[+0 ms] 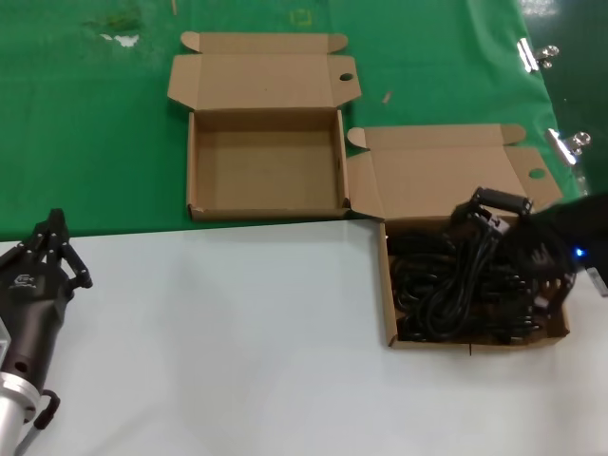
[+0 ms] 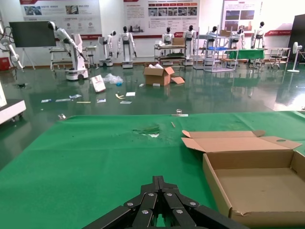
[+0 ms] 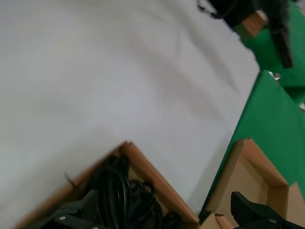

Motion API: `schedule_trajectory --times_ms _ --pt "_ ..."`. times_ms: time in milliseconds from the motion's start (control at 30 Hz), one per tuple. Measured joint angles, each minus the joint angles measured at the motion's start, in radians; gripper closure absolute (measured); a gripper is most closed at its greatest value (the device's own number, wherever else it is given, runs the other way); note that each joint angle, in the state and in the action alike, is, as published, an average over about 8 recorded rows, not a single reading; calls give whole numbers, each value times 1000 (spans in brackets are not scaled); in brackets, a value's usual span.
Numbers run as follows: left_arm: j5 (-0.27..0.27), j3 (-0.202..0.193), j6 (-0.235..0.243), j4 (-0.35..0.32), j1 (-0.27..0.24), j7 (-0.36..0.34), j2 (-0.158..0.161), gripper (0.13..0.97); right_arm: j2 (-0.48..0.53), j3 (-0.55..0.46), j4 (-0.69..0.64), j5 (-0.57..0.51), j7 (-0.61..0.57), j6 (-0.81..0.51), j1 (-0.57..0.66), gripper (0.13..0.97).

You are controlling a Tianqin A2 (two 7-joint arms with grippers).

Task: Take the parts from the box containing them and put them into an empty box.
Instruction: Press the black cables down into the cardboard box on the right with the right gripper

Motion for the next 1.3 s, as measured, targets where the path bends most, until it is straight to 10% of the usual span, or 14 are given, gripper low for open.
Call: schedule_trajectory --times_ms 600,1300 --pt "0 0 0 0 0 0 0 957 -137 -78 -419 -120 -420 36 209 129" --pt "0 0 0 0 0 0 0 957 -201 -50 -627 -137 -567 77 262 275"
